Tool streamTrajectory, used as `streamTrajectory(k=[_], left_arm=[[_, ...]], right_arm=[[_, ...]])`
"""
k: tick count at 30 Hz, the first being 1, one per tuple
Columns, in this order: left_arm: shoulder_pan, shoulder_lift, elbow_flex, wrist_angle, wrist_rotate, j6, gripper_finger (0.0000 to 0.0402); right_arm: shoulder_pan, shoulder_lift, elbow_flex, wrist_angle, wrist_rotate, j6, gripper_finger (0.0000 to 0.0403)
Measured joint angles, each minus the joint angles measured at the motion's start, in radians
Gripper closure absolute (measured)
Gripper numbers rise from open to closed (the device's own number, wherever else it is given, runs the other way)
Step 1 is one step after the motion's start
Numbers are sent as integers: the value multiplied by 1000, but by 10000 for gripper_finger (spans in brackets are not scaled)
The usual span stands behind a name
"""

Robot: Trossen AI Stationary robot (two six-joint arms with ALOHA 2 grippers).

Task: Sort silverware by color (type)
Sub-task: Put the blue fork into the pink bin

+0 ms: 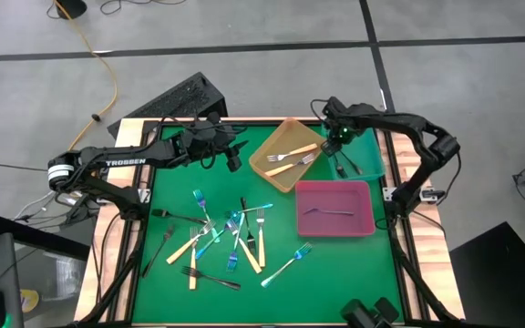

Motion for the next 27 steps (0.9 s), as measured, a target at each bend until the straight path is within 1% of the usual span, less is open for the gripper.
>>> streamTrajectory(k=[6,8,12,16,21,27], left_arm=[[0,0,0,-67,0,46,241],[0,0,0,-96,3,45,241],[0,-4,1,-168,68,24,241],[-8,-15,2,-295,115,11,241],[-36,-17,2,-483,162,-59,241],[-71,-17,2,-661,148,-203,241]], right_arm=[[0,-78,34,-1,-6,-1,219],[0,-110,46,-4,-27,-4,220],[3,-179,62,-4,-80,-3,221],[20,-240,63,-8,-92,-3,221],[47,-275,63,-25,-93,-3,221],[71,-278,63,-23,-93,-3,221]])
